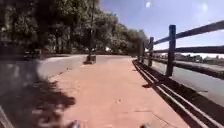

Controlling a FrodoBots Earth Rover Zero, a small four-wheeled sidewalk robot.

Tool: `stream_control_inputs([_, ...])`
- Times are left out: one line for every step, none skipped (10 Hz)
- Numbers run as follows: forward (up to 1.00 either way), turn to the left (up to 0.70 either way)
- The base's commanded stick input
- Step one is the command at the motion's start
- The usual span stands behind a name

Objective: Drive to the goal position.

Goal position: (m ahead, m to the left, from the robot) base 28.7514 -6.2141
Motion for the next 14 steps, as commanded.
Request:
stream_control_inputs([1.00, 0.00])
stream_control_inputs([1.00, 0.00])
stream_control_inputs([1.00, 0.00])
stream_control_inputs([1.00, 0.00])
stream_control_inputs([1.00, 0.00])
stream_control_inputs([1.00, 0.00])
stream_control_inputs([1.00, 0.00])
stream_control_inputs([1.00, 0.00])
stream_control_inputs([1.00, 0.00])
stream_control_inputs([1.00, 0.00])
stream_control_inputs([1.00, 0.00])
stream_control_inputs([1.00, 0.00])
stream_control_inputs([1.00, 0.00])
stream_control_inputs([1.00, 0.00])
